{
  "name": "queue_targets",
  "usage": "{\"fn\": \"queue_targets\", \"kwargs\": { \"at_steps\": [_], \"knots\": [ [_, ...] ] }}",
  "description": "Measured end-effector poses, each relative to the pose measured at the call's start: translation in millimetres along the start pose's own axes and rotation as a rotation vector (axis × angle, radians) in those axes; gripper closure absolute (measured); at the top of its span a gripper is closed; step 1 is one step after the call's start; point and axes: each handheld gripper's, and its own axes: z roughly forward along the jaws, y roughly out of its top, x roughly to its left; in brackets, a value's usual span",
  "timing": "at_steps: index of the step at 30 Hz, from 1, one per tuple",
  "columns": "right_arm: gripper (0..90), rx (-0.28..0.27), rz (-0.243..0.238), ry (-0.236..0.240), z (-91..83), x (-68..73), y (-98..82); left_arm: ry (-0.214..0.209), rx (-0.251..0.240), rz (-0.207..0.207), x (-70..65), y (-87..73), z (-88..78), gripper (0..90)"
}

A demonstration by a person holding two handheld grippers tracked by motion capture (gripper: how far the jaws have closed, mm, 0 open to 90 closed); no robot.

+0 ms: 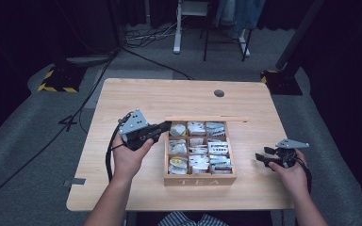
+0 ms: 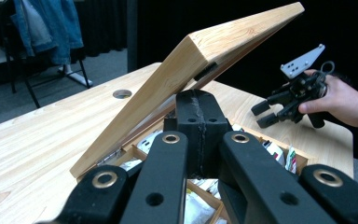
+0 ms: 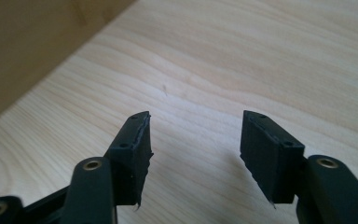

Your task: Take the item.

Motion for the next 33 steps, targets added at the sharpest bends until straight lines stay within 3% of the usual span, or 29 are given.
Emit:
{"fn": "queue_targets", "kwargs": {
  "at_steps": [17,33],
  "knots": [
    [53.4,-0.069,0.013,0.069,-25.9,24.1,36.0,-0.004,0.015,0.010,-0.6,-0.3,2.7,89.9],
    [63.0,-0.099,-0.076,0.183,-42.7,78.2,77.8,-0.004,0.016,0.017,-1.7,-1.7,3.2,89.8]
  ]
}}
